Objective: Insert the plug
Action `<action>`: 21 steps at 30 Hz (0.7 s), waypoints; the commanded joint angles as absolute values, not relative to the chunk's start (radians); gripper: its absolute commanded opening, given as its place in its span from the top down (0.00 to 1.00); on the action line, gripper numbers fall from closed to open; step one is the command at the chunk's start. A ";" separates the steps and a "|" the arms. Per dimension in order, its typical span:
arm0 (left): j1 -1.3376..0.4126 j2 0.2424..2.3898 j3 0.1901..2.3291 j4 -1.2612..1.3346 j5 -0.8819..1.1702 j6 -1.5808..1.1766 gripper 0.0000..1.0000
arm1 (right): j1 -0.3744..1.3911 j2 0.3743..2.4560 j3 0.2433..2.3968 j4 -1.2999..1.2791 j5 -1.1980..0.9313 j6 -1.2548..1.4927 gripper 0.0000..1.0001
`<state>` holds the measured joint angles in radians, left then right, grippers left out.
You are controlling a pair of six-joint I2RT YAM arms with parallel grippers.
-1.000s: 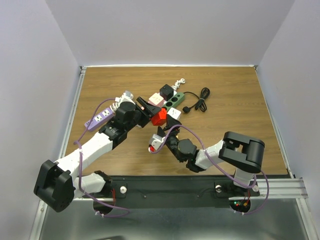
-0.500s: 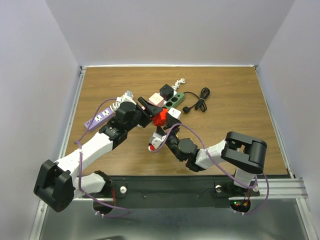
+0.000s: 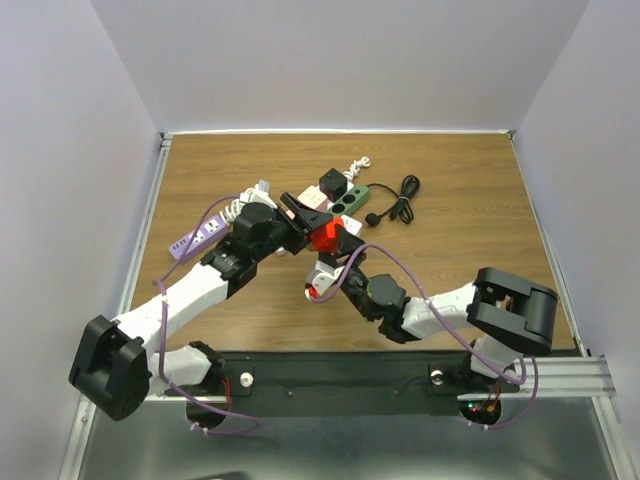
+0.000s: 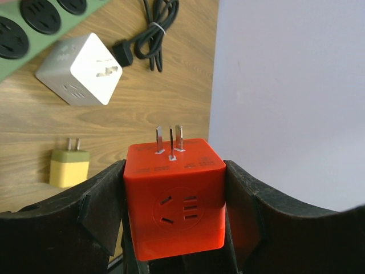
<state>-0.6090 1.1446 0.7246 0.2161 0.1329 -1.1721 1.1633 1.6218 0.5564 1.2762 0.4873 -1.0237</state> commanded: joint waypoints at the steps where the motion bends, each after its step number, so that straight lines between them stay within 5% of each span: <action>1: -0.637 1.181 0.764 0.342 0.264 -1.144 1.00 | 1.181 1.525 0.543 1.700 0.362 -0.928 0.99; 8: -0.638 1.213 0.788 0.350 0.304 -1.111 1.00 | 1.181 1.450 0.525 1.642 0.396 -0.931 0.99; 21: -0.627 1.226 0.861 0.301 0.138 -0.960 0.90 | 1.149 1.197 0.578 1.028 0.471 -0.697 1.00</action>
<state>-0.6498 1.2095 0.8276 0.2546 0.2138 -1.1297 1.1503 1.2961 0.4995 0.9844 0.4854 -0.9310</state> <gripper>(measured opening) 0.742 0.694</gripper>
